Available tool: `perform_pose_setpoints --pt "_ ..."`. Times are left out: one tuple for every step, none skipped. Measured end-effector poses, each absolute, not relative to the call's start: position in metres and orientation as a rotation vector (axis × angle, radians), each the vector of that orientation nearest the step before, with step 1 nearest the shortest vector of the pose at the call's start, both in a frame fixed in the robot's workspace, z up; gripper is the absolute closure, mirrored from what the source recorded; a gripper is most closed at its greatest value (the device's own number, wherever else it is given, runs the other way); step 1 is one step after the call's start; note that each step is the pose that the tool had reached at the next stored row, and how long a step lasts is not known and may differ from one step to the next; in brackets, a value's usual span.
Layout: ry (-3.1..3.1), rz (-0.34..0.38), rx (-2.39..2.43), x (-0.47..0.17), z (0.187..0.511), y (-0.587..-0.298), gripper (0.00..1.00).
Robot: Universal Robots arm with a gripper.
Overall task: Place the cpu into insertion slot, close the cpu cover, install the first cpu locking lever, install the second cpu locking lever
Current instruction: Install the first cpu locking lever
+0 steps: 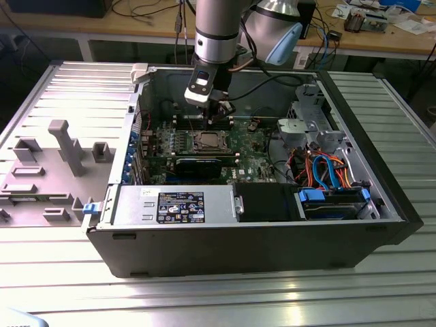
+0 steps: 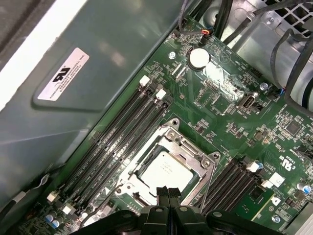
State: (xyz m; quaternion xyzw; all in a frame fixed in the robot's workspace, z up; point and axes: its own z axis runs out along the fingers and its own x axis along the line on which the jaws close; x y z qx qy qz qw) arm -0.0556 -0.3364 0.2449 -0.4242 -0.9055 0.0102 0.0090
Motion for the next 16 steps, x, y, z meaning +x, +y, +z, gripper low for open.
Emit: perform_pose_setpoints --pt "-2.832 0.032 -1.318 -0.0556 0.2449 -0.3364 0.89" --pt "-2.833 0.032 -1.315 -0.0556 0.2449 -0.3364 0.89" --pt "-2.835 0.032 -1.312 -0.0557 0.2449 -0.3364 0.89" --pt "-2.837 0.032 -1.306 -0.0556 0.2449 -0.3364 0.89" --pt "-2.839 0.032 -1.302 -0.0556 0.2449 -0.3364 0.89" --pt "-2.841 0.032 -1.299 -0.0556 0.2449 -0.3364 0.89" --pt "-2.844 0.032 -1.292 -0.0557 0.2449 -0.3364 0.89" --pt "-2.846 0.032 -1.288 -0.0556 0.2449 -0.3364 0.89" --pt "-2.847 0.032 -1.284 -0.0557 0.2449 -0.3364 0.89" --pt "-2.850 0.032 -1.278 -0.0556 0.2449 -0.3364 0.89" --pt "-2.854 0.032 -1.271 -0.0556 0.2449 -0.3364 0.89" --pt "-2.855 0.032 -1.267 -0.0556 0.2449 -0.3364 0.89" --pt "-2.856 0.033 -1.264 -0.0556 0.2449 -0.3364 0.89" --pt "-2.858 0.033 -1.261 -0.0556 0.2449 -0.3364 0.89" --pt "-2.860 0.033 -1.257 -0.0556 0.2449 -0.3364 0.89" --pt "-2.861 0.033 -1.254 -0.0556 0.2449 -0.3364 0.89"
